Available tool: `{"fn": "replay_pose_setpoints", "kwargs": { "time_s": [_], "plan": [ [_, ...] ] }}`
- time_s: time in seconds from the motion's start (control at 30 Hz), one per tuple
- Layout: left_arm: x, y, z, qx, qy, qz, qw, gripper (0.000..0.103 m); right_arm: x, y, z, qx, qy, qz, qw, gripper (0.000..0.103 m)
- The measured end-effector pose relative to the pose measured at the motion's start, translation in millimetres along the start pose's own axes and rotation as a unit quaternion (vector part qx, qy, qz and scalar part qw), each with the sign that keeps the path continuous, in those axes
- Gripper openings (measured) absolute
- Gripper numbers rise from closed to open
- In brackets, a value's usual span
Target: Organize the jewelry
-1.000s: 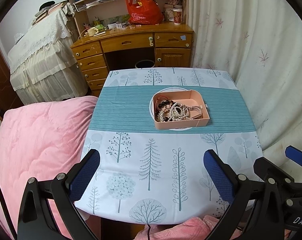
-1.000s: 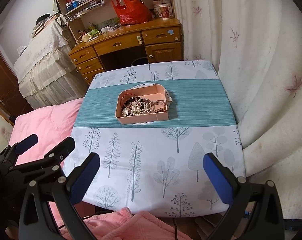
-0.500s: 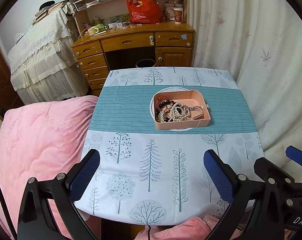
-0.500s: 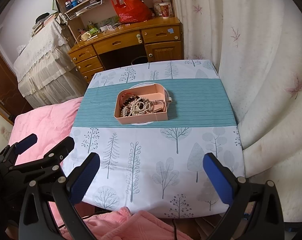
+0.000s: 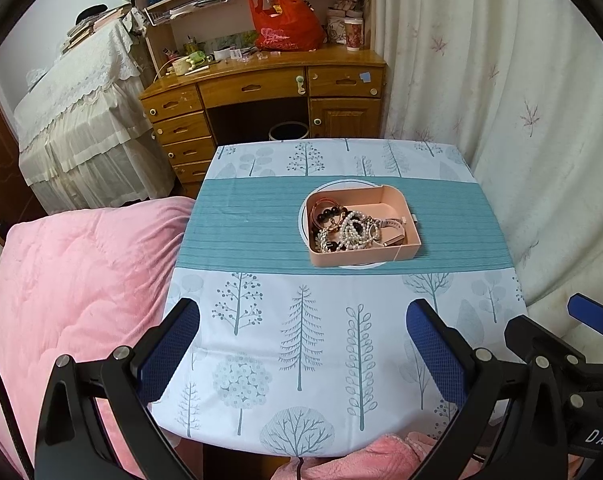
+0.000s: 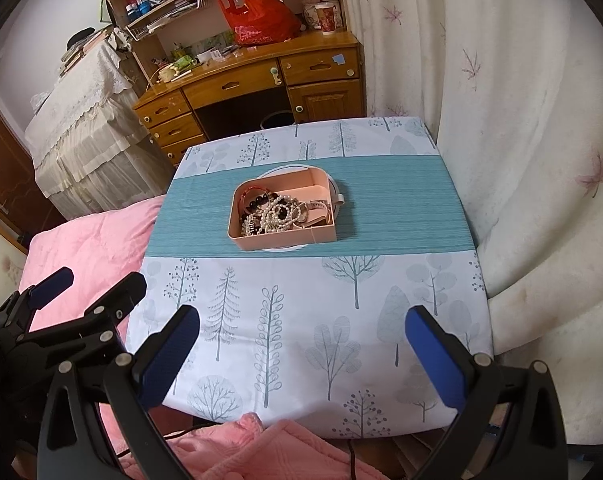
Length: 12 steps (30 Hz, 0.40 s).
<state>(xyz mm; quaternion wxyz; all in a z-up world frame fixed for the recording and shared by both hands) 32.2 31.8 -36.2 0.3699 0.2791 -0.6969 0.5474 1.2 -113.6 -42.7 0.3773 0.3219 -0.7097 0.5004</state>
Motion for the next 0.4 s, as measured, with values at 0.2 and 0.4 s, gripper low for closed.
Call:
{"fn": "replay_pose_setpoints", "kwargs": {
  "time_s": [0.2, 0.4],
  "plan": [
    [-3.1, -7.0, -0.3, -0.004, 0.003, 0.006, 1.0, 0.102, 0.3, -4.4, -2.5, -0.003, 0.006, 0.007, 1.0, 0.103],
    [-6.2, -16.1, -3.8, -0.011, 0.008, 0.017, 0.9998, 0.102, -0.4, -10.1, -4.7, -0.012, 0.014, 0.014, 1.0, 0.103]
  ]
}}
Point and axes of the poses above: each gripper's, at about its wrist camera, not at the fingertips, and x roughly against the way its jaws point, z to its right, y to its underside, the point moved 9 cm from there along -x, roughly the way its jaws point, and after that the axes turned 9 degrees about -x, right-handed, at the moved point
